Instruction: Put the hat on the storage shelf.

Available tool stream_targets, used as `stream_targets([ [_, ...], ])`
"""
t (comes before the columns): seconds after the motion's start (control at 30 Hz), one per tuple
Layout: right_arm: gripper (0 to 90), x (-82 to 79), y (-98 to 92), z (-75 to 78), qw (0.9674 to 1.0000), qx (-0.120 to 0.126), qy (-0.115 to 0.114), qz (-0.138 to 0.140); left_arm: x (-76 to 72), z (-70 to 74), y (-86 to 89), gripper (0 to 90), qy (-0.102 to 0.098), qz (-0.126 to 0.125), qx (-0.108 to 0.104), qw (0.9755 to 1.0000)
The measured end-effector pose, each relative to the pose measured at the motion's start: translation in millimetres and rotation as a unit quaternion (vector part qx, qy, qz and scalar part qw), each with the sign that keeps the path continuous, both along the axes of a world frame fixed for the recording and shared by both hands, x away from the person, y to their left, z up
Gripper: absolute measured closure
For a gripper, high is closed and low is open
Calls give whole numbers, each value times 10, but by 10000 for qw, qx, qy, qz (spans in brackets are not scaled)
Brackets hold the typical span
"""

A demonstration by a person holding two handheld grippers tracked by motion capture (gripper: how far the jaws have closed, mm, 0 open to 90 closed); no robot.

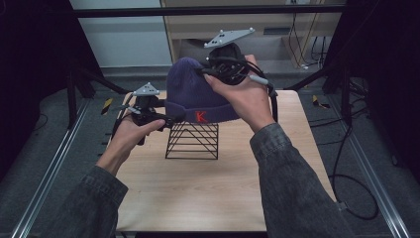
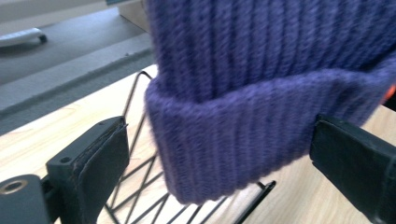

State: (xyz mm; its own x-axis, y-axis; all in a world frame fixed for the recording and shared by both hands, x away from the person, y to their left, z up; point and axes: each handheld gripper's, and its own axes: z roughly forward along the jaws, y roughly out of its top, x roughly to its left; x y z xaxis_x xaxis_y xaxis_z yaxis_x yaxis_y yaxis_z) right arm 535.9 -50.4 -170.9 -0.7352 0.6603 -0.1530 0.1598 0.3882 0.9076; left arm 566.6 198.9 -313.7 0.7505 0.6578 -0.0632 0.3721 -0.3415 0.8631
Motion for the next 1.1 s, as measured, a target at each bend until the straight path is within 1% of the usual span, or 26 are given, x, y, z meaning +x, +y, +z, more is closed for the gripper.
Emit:
stream_targets([
  [0.03,786,4,3,-14,10000,-18,13,5,-2,-8,-15,78,8,-58,23,10000],
  [0.07,786,11,2,-29,10000,-29,21,5,-7,-17,-33,166,11,-131,46,9999],
  [0.1,786,20,1,-48,10000,-21,55,-9,-9,-20,-42,227,-3,-126,78,9999],
  [0.13,786,28,-2,-58,10000,-29,59,-12,-10,-22,-48,266,7,-158,71,9998],
  [0.17,786,36,-8,-70,10000,-28,69,-22,-12,-22,-53,372,-11,-206,84,9998],
  [0.23,786,44,-23,-81,9999,-33,88,-47,-18,-20,-68,491,-110,-148,189,9997],
  [0.27,786,48,-36,-80,9999,-43,90,-58,-24,-15,-70,592,-154,-164,192,9996],
  [0.37,786,54,-68,-70,9999,-35,78,-97,-57,17,-60,664,-268,-105,269,9992],
  [0.47,785,84,-99,-70,9998,-43,82,-157,-106,71,-11,682,-319,91,328,9989],
  [0.5,784,100,-103,-79,9998,-42,97,-188,-126,88,6,683,-325,142,378,9987],
  [0.53,784,121,-106,-91,9997,-70,107,-213,-150,106,24,684,-356,202,473,9980],
  [0.63,783,190,-96,-152,9994,-104,183,-270,-187,127,65,692,-361,337,597,9970],
  [0.7,783,236,-81,-199,9992,-104,229,-296,-199,132,83,695,-358,382,640,9966],
  [0.83,783,311,-41,-275,9990,-107,306,-317,-212,109,142,699,-319,468,610,9965],
  [0.97,781,365,25,-334,9987,-122,375,-320,-170,47,208,697,-236,576,581,9964],
  [1.03,781,379,61,-368,9986,-159,391,-311,-163,30,235,697,-214,600,591,9962],
  [1.1,780,388,86,-393,9987,-179,375,-294,-166,23,274,698,-222,688,580,9957],
])
